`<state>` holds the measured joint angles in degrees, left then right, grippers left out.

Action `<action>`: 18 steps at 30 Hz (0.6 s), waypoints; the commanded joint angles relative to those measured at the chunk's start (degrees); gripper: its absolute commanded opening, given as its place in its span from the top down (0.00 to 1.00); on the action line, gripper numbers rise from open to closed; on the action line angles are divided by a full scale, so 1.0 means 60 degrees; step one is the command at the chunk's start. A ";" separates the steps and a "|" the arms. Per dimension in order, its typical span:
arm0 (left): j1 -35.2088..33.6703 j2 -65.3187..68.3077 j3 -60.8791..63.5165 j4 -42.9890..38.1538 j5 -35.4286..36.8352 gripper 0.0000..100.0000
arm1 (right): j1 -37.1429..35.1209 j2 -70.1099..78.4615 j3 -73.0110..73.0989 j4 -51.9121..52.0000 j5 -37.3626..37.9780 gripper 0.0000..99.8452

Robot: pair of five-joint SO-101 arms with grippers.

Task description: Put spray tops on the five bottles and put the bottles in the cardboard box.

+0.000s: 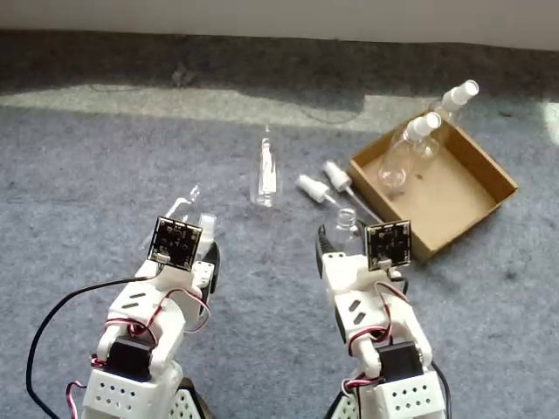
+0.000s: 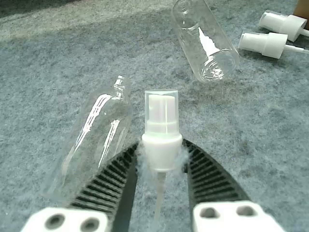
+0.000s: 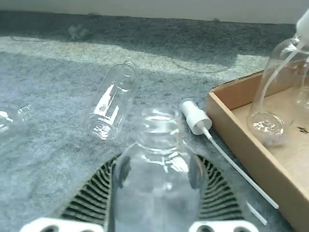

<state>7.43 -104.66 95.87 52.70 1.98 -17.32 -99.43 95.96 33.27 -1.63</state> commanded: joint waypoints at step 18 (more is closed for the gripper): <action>0.1956 0.0066 0.0212 0.2476 0.0088 0.99 | -0.1531 -0.0139 0.1692 0.0037 -0.0059 0.93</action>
<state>18.59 -104.40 95.87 66.59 2.07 -25.93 -99.43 95.96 33.27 -1.63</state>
